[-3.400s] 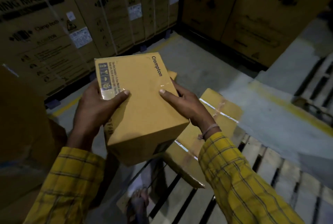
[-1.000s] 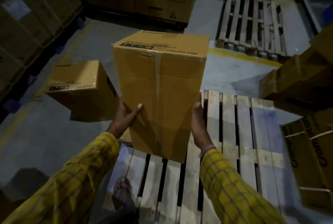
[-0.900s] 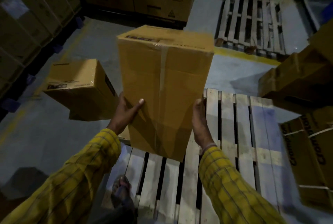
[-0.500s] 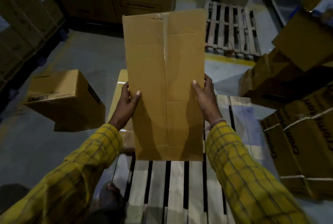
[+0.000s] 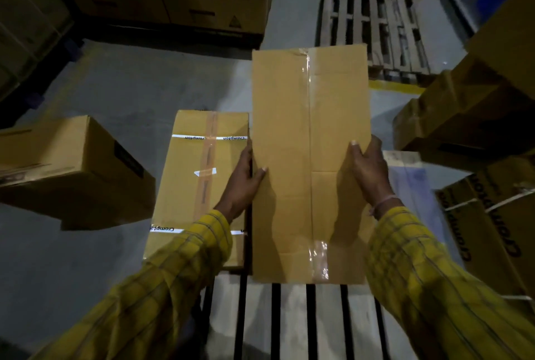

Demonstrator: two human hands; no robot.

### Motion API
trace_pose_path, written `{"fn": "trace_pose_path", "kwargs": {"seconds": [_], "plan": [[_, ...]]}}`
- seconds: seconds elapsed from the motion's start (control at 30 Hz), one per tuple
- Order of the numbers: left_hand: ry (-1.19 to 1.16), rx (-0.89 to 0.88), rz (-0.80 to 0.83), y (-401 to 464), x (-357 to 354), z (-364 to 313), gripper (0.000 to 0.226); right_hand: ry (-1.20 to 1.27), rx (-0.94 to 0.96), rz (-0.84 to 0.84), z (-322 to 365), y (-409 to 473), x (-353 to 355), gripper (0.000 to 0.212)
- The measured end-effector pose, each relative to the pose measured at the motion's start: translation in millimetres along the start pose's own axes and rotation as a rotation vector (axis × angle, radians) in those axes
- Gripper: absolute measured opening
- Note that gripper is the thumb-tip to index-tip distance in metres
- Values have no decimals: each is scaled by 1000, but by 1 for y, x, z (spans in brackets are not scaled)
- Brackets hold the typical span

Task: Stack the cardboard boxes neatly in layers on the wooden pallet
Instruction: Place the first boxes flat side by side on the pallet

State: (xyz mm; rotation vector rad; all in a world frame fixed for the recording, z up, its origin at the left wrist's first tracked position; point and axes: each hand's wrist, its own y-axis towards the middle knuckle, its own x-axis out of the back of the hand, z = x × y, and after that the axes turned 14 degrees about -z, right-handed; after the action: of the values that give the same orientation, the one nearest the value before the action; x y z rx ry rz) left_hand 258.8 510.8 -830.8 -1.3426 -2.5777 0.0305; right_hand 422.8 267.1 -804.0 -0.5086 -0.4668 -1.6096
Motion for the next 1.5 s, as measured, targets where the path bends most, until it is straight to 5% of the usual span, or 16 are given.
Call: {"fn": "trace_pose_path", "kwargs": {"seconds": [0.4,0.67,0.87,1.03,1.27,1.5], "plan": [[77,80,-8,59,-29,140,61,-95,-71,142,-114,30,-110,107],[866,-226,77,91,-20,241,58,-260,-48,406,-202,18,-193,111],[980,-539,85,79,-9,282,63,-274,-14,358,-221,4,-200,105],[901,-470,119,73,-5,296,71,-443,57,308,-216,-35,-190,90],[941,-500,252,71,3,294,78,-568,136,338,-232,-112,-165,124],[942,-518,311,53,0,302,85,-546,131,333,-234,-111,-165,129]]}}
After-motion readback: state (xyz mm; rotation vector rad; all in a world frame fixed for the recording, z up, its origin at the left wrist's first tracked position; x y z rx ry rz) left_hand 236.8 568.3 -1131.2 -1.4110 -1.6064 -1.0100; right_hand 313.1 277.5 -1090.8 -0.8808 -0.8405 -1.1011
